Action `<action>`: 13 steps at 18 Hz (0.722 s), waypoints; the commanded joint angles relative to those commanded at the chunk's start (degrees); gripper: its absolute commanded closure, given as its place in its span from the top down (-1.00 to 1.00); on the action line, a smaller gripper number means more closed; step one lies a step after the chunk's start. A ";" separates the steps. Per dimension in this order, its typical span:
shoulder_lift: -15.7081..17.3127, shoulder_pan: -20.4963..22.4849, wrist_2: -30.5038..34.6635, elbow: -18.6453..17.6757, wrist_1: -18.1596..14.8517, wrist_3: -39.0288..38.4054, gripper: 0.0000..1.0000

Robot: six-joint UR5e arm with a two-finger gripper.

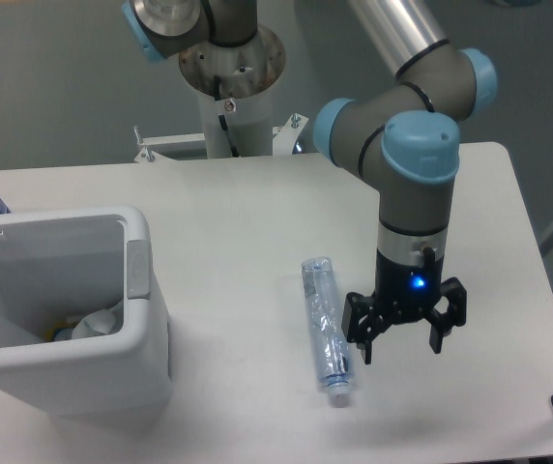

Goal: Place the trash in the trash can
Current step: 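Move the open gripper over the clear plastic bottle and lower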

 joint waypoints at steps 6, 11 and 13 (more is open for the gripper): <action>-5.71 -1.84 -0.09 0.70 0.00 -0.09 1.00; -8.08 -2.98 -0.09 1.23 0.09 0.09 1.00; -8.71 -3.87 1.22 1.32 -0.18 0.17 1.00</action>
